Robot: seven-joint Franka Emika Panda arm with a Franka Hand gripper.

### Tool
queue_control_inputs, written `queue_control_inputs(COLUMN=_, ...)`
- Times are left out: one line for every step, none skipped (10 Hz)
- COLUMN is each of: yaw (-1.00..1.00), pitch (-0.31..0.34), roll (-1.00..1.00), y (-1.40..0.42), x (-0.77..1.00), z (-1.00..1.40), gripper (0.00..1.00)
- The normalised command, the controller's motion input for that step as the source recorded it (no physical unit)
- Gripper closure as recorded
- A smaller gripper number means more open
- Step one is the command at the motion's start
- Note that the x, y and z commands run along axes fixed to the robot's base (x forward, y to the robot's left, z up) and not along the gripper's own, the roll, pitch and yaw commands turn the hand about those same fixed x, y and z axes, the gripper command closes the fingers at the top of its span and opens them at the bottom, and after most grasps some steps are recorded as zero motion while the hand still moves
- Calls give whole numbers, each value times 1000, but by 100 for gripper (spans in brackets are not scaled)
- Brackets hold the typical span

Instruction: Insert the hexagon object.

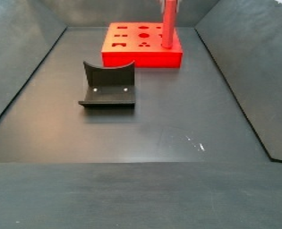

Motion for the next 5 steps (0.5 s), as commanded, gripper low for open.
queue_control_inputs(yaw=-29, pitch=0, roll=194, y=-49, x=0, z=-646, gripper=100)
queue_control_inputs(yaw=-23, pitch=0, roll=174, y=-71, x=0, z=-577, gripper=100)
queue_control_inputs(yaw=-23, pitch=0, roll=183, y=-80, x=0, z=-546, gripper=100)
queue_control_inputs(yaw=-14, pitch=0, roll=199, y=-77, x=0, z=-586, gripper=100)
queue_control_inputs(yaw=-9, pitch=0, roll=163, y=-57, x=0, z=-597, gripper=100)
